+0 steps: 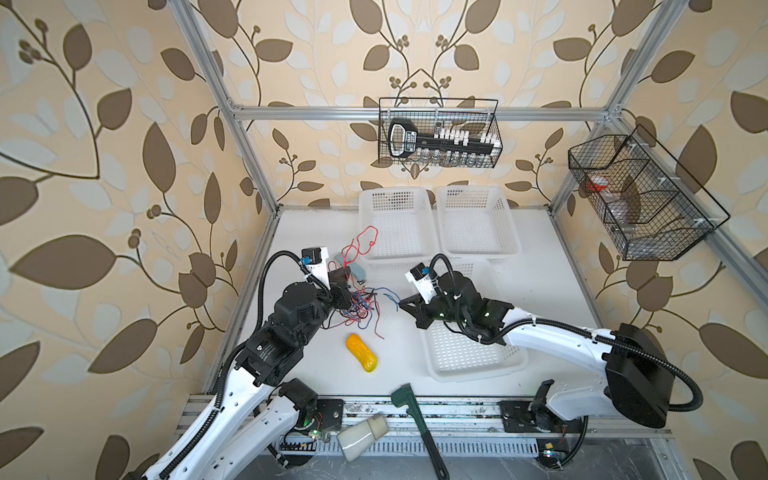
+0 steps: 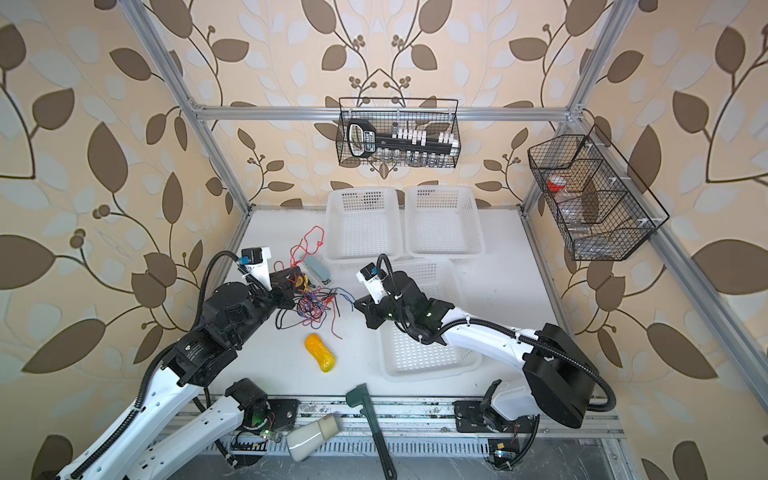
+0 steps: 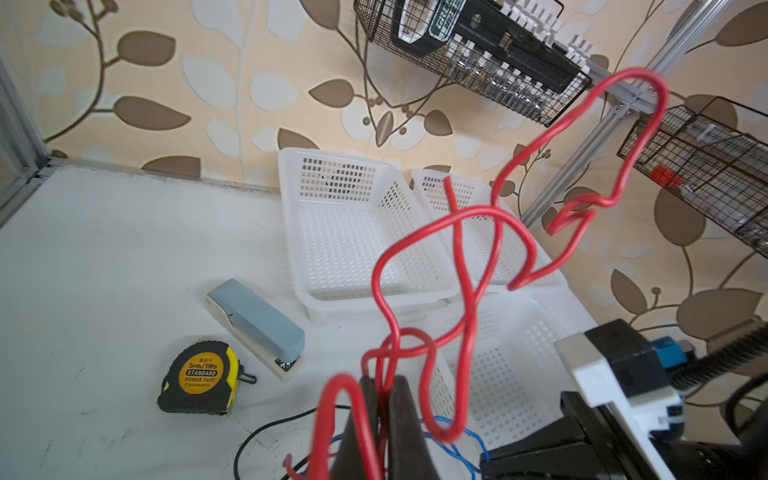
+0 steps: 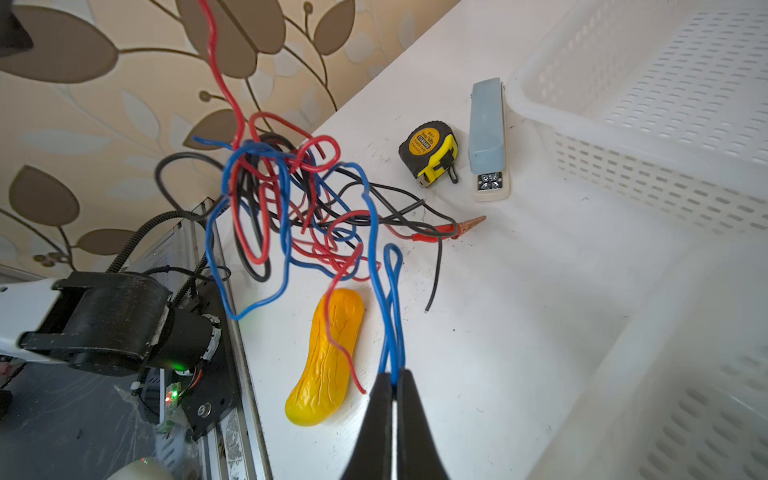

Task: Untangle the cables

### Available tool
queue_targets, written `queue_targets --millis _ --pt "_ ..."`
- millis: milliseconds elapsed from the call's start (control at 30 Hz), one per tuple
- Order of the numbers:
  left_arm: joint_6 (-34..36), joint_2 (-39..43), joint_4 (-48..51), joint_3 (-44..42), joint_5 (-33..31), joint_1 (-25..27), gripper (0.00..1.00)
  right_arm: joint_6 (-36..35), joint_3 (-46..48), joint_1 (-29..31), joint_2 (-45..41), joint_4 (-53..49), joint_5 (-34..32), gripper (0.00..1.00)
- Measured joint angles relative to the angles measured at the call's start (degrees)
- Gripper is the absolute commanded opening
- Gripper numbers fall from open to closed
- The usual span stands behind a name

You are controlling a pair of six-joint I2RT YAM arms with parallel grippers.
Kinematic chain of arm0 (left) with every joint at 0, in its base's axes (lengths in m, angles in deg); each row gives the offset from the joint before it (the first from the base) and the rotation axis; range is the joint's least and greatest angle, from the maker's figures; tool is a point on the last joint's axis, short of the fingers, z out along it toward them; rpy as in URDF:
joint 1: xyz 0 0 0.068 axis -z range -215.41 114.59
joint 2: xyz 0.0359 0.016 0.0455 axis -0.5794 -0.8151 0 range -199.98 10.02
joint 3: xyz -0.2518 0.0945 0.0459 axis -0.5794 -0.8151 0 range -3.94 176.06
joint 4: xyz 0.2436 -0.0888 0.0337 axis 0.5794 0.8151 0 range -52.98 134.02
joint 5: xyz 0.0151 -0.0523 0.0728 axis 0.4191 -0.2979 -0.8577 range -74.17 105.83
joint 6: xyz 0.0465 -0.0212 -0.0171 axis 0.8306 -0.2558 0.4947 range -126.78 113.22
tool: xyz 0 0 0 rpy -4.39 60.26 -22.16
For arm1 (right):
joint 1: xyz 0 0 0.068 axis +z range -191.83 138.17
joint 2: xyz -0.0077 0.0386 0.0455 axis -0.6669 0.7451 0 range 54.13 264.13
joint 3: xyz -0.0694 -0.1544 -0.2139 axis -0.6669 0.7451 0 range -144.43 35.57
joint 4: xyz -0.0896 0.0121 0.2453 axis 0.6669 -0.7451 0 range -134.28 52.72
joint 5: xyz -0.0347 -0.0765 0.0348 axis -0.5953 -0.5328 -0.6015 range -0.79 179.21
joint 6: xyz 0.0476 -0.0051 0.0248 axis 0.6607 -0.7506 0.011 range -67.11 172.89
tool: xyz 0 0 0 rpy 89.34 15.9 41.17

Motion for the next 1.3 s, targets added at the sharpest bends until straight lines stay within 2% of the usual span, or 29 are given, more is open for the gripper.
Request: queue_targets --millis 167,267,567,967,1000,1167,1200,1300 --pt "-0.3 -1.4 -2.4 -0.3 3.8 0.0 0.00 -2.1 -0.9 0.4 0.0 -0.9 -0.1 0.40" --pt "-0.7 -2.8 -3.4 -0.3 5.3 0.0 0.00 -3.2 -2.1 1.0 -0.5 -1.0 -0.5 0.47" --pt "-2.3 -3.8 -6.0 -1.0 8.1 0.0 0.00 -3.1 -6.3 2.1 0.6 1.1 -2.1 0.49" --pt "-5.1 -4.0 -7.7 -2.1 11.2 0.0 0.00 -1.2 -10.8 2.1 8.7 4.2 -4.1 0.39" --pt "-5.2 -4.0 -7.8 -2.1 11.3 0.0 0.00 -1.0 -10.8 2.1 8.9 4.3 -4.1 0.36" --pt "-5.8 -4.0 -8.8 -2.1 11.6 0.0 0.00 0.0 -10.9 2.1 9.9 5.6 -4.0 0.04" --pt "-5.9 -4.0 -8.9 -2.1 11.6 0.0 0.00 0.2 -11.0 2.1 10.1 5.7 -4.0 0.00" --pt "-6.0 -3.9 -8.9 -2.2 11.6 0.0 0.00 0.2 -11.0 2.0 10.4 5.9 -3.9 0.00"
